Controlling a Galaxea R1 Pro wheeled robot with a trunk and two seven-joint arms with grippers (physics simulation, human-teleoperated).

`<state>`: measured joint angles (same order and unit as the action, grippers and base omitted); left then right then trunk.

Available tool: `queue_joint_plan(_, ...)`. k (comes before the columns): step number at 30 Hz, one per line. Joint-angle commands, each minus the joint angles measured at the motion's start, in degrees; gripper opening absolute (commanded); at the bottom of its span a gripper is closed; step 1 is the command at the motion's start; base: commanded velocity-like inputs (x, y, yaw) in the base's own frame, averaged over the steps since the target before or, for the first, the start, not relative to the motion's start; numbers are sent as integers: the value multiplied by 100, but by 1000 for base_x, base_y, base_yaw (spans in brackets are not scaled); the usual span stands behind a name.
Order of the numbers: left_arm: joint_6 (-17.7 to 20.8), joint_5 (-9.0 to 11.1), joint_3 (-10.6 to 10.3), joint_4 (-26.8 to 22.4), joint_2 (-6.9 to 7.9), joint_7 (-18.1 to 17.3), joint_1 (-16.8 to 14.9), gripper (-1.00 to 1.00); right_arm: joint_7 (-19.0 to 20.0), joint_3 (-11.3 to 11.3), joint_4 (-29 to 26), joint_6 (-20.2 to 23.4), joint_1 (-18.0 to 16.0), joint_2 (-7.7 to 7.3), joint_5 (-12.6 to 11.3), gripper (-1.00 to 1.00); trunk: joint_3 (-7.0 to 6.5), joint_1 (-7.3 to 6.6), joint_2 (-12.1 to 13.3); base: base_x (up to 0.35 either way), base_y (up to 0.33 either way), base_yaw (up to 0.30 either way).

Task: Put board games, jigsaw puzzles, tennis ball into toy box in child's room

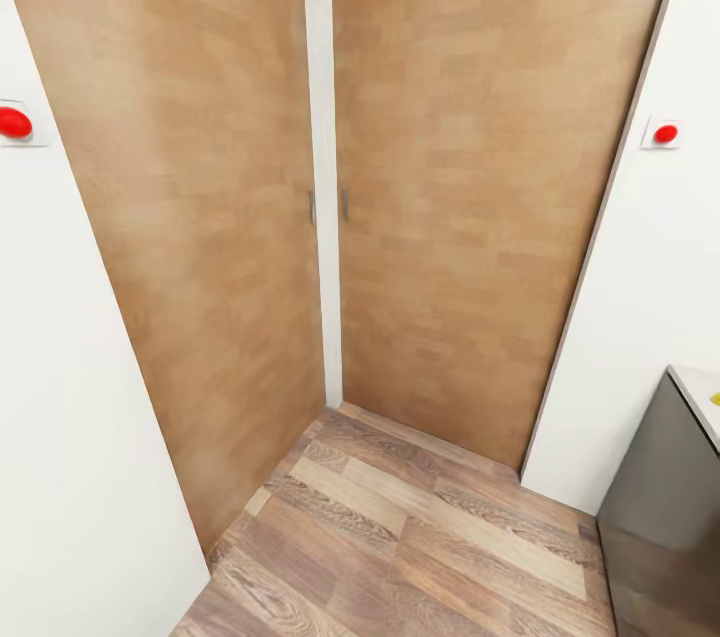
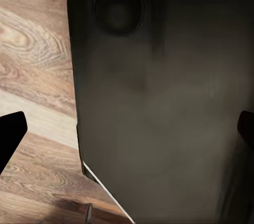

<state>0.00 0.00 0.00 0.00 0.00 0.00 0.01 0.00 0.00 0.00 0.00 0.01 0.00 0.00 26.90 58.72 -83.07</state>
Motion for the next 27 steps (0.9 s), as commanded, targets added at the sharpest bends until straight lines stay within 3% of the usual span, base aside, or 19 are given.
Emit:
queue_joint_plan(1, -33, 23, 19, -8, -33, 0, -10, 100, -9, -10, -14, -33, -1, 33, 2, 100, 3, 0, -1, 0, 0, 0)
queue_joint_plan(4, -75, 24, 16, -8, -120, 0, -10, 100, 4, -9, -15, -48, -1, 130, 4, 100, 3, 0, -1, 0, 0, 0)
queue_joint_plan(10, -48, 26, 11, -9, -116, 0, -10, 100, 25, -20, -17, -31, -1, 224, 8, 100, 3, 0, -1, 0, 0, 0)
queue_joint_plan(21, -44, 26, 9, -9, -114, 0, -10, 100, 26, -32, -18, -35, -1, 245, -4, 100, 4, 0, -1, 0, 0, -7)
queue_joint_plan(27, -38, 26, 10, -9, -114, 0, -10, 100, 26, -39, -18, -19, -1, 246, -16, 100, -37, -66, 119, 0, 0, -187)
